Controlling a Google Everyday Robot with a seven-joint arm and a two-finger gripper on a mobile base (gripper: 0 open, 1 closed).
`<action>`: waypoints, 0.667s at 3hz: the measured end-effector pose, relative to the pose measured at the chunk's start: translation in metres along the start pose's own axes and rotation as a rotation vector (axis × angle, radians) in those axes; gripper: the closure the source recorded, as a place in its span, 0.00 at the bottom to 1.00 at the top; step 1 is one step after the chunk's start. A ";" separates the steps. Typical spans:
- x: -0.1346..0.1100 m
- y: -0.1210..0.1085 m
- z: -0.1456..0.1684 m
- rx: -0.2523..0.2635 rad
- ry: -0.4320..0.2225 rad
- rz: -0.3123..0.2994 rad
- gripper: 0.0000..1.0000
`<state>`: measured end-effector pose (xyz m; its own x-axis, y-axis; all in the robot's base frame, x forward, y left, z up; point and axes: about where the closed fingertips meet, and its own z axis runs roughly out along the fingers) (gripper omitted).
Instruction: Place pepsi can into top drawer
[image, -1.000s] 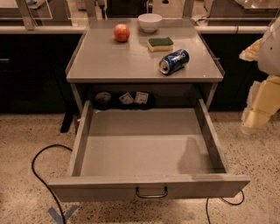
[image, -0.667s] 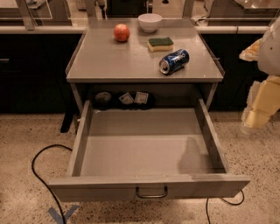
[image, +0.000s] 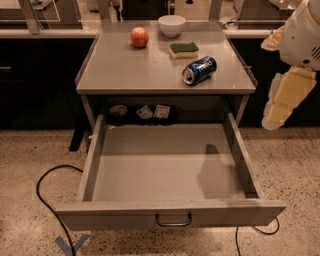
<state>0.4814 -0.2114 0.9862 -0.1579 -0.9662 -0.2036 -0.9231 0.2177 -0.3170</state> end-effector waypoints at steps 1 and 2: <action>-0.016 -0.053 0.012 0.034 -0.029 -0.058 0.00; -0.036 -0.096 0.037 0.003 -0.084 -0.100 0.00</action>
Offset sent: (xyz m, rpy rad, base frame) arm 0.1903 0.0307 0.0392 0.1340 -0.0975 0.1930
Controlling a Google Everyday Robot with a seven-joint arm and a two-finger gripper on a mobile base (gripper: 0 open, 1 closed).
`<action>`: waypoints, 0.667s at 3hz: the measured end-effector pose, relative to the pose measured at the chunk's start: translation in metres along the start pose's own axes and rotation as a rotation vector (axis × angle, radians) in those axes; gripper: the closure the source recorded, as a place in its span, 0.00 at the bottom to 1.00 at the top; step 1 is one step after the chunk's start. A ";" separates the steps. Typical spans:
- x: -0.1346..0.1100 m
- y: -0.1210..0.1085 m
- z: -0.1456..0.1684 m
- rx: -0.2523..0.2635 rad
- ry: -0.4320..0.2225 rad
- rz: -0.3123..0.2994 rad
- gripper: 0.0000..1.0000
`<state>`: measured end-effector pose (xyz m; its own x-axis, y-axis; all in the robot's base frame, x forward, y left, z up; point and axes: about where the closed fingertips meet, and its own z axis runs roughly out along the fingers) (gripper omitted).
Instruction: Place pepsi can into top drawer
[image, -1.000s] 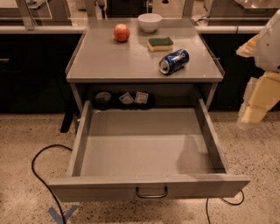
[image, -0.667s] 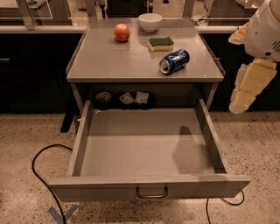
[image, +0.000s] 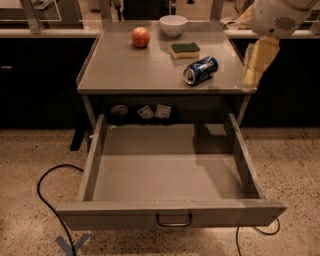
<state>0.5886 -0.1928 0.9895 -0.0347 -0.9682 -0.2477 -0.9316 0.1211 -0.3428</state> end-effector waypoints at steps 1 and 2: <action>-0.013 -0.043 0.031 -0.017 -0.058 -0.003 0.00; -0.033 -0.076 0.058 -0.024 -0.093 -0.017 0.00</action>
Offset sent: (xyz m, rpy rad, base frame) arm 0.1551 0.0562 -0.0142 0.1019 0.0439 0.0991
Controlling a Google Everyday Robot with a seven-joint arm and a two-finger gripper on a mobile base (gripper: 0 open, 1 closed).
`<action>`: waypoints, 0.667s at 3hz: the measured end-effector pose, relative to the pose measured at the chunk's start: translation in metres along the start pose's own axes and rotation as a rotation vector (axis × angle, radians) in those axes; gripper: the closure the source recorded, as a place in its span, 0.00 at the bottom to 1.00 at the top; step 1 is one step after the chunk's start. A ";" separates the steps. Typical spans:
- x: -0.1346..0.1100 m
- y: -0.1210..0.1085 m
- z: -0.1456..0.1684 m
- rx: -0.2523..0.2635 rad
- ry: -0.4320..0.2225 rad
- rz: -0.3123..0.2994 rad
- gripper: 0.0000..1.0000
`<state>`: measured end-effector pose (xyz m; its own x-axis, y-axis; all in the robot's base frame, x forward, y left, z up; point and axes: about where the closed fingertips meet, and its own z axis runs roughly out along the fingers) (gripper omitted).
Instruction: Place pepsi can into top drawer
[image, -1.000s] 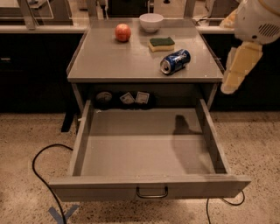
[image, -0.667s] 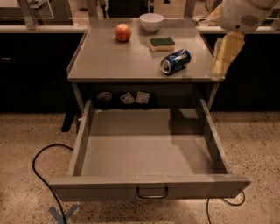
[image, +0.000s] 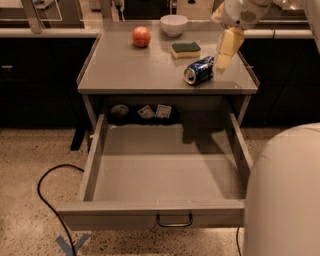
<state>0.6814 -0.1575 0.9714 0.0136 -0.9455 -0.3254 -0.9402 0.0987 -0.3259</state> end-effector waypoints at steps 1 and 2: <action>-0.003 -0.013 0.000 0.033 -0.014 0.000 0.00; -0.003 -0.013 0.000 0.033 -0.014 0.000 0.00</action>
Offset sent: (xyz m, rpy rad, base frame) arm 0.0125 0.0013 0.0062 0.0143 -0.0329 -0.0061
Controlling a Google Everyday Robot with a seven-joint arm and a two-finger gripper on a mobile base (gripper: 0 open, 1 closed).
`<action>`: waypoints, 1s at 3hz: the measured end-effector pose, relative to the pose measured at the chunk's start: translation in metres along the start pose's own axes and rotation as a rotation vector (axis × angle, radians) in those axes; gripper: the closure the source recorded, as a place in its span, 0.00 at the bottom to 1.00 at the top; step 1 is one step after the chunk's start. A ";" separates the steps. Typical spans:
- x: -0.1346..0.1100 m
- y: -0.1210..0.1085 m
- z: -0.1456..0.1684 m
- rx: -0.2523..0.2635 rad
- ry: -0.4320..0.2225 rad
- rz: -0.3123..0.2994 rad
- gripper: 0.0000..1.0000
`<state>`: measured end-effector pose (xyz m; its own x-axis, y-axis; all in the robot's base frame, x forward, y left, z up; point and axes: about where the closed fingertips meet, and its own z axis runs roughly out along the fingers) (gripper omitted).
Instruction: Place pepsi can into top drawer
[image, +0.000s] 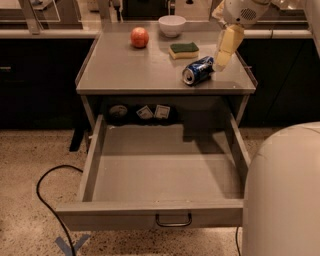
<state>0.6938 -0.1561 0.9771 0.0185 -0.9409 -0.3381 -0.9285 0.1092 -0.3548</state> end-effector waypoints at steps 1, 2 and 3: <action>-0.009 -0.017 0.007 0.038 -0.032 -0.013 0.00; -0.020 -0.030 0.031 0.030 -0.059 -0.034 0.00; -0.015 -0.040 0.058 0.019 -0.054 -0.027 0.00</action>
Offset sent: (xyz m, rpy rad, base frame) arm 0.0757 0.0330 -0.0083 0.0546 -0.0287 0.0812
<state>0.7524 -0.1275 0.9459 0.0645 -0.9249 -0.3746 -0.9202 0.0902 -0.3809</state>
